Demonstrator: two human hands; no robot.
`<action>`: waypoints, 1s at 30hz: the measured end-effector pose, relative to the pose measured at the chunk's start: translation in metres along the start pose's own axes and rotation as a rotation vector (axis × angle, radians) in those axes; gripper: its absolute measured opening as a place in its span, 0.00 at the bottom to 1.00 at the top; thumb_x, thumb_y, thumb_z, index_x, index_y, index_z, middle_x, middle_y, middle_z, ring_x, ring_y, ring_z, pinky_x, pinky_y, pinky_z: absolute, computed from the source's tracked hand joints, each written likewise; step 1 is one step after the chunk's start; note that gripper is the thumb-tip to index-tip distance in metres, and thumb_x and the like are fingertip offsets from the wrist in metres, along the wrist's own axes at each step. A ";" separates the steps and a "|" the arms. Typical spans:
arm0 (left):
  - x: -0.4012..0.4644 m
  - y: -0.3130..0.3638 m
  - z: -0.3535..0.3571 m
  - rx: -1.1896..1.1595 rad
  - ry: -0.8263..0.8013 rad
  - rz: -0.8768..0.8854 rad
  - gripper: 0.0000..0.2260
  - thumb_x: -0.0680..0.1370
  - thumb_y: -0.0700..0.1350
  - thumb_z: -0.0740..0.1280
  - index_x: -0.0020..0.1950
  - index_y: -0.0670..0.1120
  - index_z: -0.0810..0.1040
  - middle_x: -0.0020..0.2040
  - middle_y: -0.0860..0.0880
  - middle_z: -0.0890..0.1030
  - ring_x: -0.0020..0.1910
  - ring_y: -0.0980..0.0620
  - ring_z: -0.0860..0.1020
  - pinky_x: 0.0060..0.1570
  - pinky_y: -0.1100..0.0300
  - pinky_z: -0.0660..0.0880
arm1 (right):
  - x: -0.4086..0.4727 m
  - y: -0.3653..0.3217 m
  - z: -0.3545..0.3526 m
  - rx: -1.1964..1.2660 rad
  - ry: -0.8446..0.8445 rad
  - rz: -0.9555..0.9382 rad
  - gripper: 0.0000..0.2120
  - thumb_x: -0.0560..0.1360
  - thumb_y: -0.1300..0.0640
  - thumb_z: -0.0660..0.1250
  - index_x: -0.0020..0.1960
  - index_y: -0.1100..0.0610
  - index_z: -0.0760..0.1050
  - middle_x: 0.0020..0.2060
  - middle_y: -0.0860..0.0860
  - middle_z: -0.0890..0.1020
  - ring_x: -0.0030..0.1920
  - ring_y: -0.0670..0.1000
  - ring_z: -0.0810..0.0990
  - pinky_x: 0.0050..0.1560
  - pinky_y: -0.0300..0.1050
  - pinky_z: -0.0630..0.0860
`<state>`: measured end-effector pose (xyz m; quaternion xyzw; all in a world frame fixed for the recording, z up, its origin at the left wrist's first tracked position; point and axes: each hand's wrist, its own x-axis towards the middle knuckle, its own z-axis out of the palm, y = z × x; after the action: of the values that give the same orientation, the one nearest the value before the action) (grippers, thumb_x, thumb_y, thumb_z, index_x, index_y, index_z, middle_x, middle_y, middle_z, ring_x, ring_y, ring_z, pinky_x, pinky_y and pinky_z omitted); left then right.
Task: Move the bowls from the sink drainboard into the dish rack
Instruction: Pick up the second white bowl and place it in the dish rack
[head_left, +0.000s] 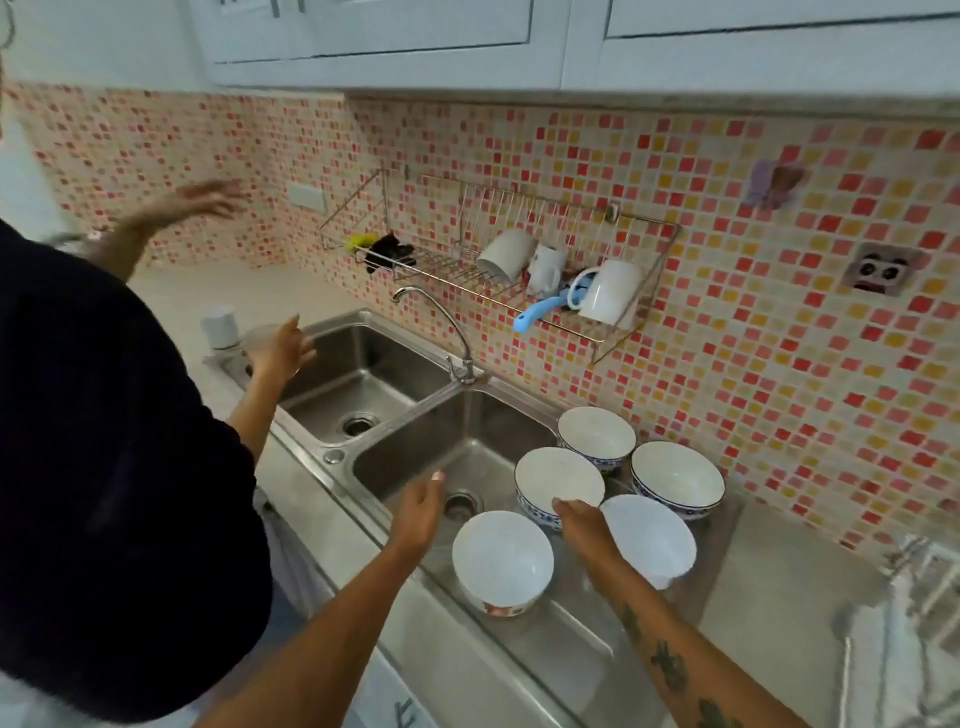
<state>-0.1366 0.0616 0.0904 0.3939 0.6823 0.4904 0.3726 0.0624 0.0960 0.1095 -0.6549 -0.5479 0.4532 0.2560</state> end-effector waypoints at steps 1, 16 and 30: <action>0.002 -0.010 0.002 -0.010 -0.006 -0.024 0.15 0.83 0.51 0.56 0.57 0.42 0.78 0.53 0.43 0.79 0.56 0.47 0.76 0.57 0.55 0.70 | 0.001 0.007 0.003 0.019 0.006 0.010 0.18 0.80 0.56 0.58 0.62 0.67 0.75 0.62 0.63 0.78 0.62 0.61 0.75 0.62 0.48 0.71; 0.006 -0.066 0.048 -0.146 -0.095 -0.279 0.15 0.83 0.49 0.55 0.60 0.43 0.77 0.58 0.43 0.78 0.57 0.44 0.76 0.57 0.51 0.72 | 0.017 0.068 0.050 0.285 -0.032 0.161 0.16 0.79 0.58 0.60 0.64 0.64 0.73 0.56 0.57 0.79 0.56 0.56 0.77 0.58 0.47 0.73; -0.012 -0.063 0.063 -0.233 -0.038 -0.320 0.19 0.84 0.51 0.51 0.73 0.47 0.67 0.70 0.42 0.72 0.59 0.45 0.72 0.61 0.52 0.69 | 0.014 0.059 0.064 0.376 0.045 0.242 0.25 0.80 0.54 0.59 0.74 0.62 0.59 0.71 0.59 0.68 0.70 0.58 0.68 0.65 0.47 0.66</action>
<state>-0.0858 0.0616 0.0163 0.2439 0.6677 0.4931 0.5016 0.0348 0.0833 0.0261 -0.6666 -0.3653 0.5600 0.3296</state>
